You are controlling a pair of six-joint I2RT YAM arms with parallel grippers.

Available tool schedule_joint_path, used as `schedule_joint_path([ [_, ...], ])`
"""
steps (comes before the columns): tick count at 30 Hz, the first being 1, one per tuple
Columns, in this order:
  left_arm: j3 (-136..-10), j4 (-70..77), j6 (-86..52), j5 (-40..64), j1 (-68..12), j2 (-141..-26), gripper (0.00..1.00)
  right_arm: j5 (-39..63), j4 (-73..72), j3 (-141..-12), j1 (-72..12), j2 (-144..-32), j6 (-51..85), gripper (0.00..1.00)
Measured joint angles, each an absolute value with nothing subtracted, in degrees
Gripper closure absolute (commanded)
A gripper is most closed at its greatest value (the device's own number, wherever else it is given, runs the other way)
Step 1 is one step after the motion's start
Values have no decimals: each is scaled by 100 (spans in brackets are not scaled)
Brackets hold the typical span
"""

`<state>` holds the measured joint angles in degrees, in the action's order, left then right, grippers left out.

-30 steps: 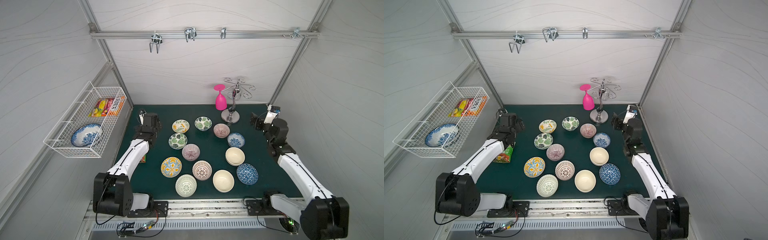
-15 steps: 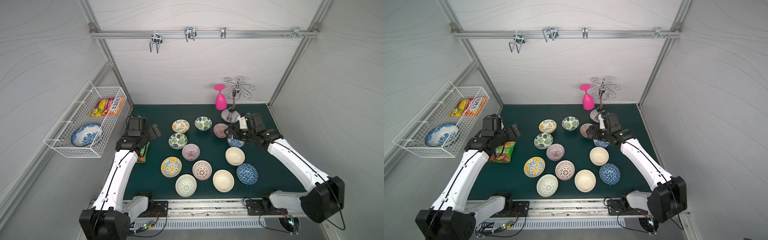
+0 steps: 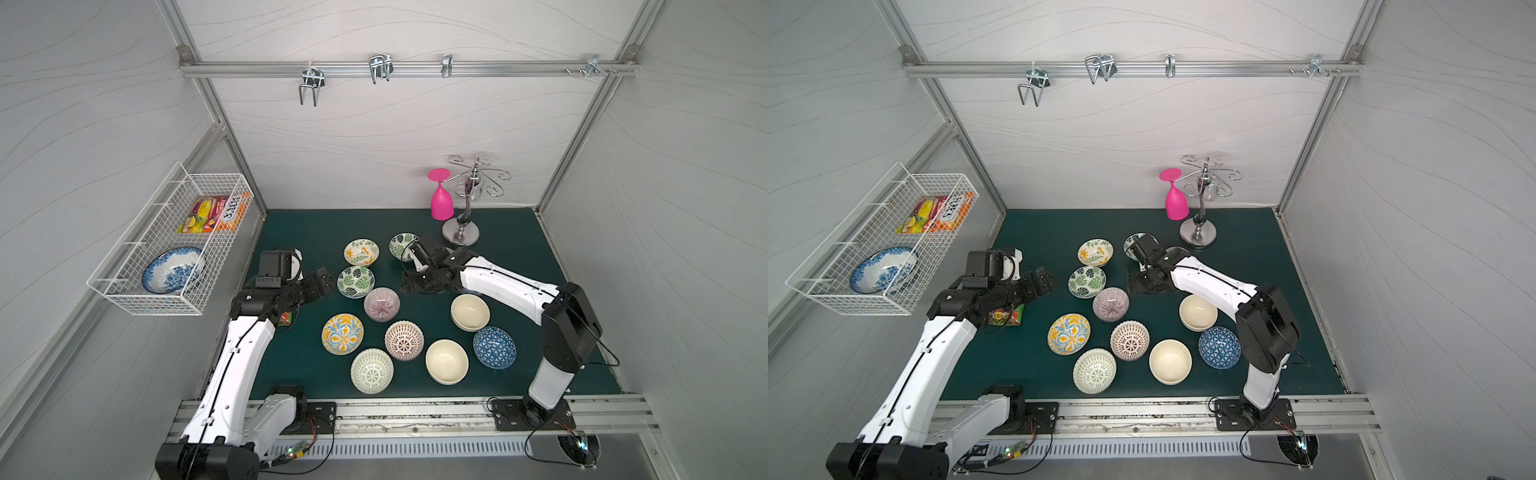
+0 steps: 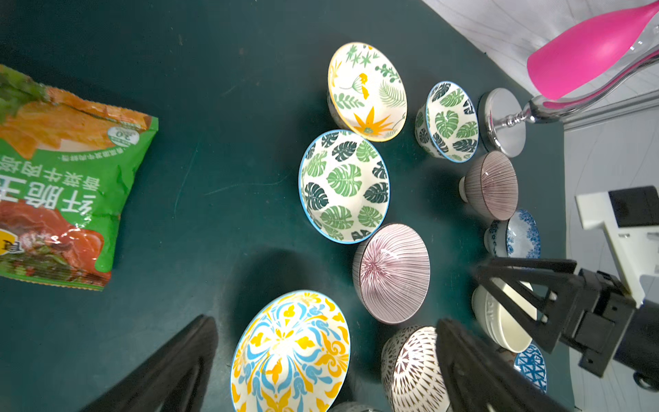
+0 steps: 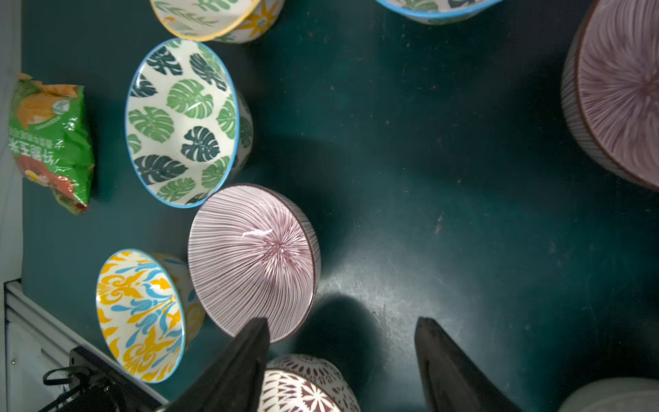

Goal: Stack the bowls
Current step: Pick up the bowl from the center of the board.

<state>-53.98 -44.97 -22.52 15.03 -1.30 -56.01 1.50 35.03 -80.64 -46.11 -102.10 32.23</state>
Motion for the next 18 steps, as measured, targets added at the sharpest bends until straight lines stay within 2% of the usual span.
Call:
schedule_joint_path([
  [8, -5234, -4650, -2222, 1216, -891, -5323, 1, 270, 3503, -8167, -4668, -10669, 3430, 42],
  [13, -5234, -4665, -2220, 1079, -950, -5317, 0, 305, 3511, -8381, -4731, -11010, 3485, 51],
  [18, -5234, -4668, -2224, 967, -952, -5317, 0, 355, 3503, -8451, -4807, -11170, 3503, 53],
])
